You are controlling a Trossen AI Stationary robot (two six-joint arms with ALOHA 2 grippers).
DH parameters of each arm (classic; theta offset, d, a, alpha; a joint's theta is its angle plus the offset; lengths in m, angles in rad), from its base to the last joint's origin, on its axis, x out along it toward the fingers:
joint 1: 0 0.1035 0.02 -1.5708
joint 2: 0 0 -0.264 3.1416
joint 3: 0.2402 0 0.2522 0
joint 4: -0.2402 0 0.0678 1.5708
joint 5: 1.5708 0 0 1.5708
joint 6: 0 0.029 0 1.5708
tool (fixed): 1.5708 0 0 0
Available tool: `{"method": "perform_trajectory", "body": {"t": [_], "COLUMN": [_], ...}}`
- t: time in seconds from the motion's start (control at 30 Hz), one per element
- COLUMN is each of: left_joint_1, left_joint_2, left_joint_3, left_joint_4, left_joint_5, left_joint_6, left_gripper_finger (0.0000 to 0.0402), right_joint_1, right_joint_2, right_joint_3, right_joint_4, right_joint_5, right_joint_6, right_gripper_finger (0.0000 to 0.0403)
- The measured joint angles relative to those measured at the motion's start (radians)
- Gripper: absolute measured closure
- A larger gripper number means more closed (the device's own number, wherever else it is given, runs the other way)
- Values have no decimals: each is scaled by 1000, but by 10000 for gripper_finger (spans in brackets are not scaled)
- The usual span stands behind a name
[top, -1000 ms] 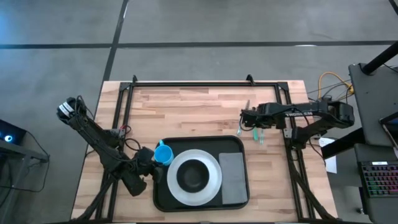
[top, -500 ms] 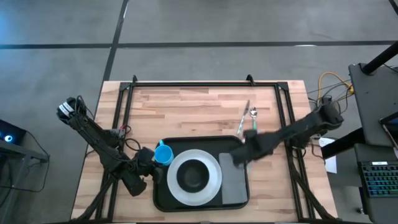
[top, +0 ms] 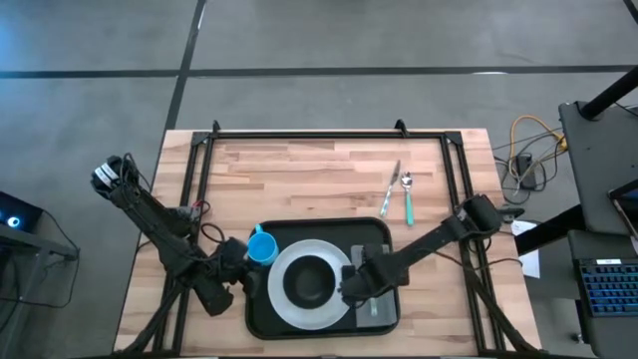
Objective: Set up tray
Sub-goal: Put the fork on top of the napkin, then put the knife on top of the napkin
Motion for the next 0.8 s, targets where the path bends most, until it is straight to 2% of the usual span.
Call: {"method": "perform_trajectory", "body": {"t": [0.1, 0.4, 0.67, 0.8], "left_joint_1": [-10, -34, -39, -39], "left_joint_2": [0, 0, 0, 0], "left_joint_3": [0, -3, -10, -10], "left_joint_4": [0, 0, 0, 0], "left_joint_5": [1, 2, 3, 3], "left_joint_6": [0, 0, 0, 0], "left_gripper_finger": [317, 317, 317, 317], "right_joint_1": [-4, -3, -3, -3], "right_joint_2": [11, 5, 5, 3], "right_joint_3": [11, 18, 47, 70], "right_joint_4": [53, 37, 42, 23], "right_joint_5": [5, 22, -8, 33], "right_joint_6": [6, 21, 35, 34], "right_gripper_finger": [372, 365, 332, 316]}}
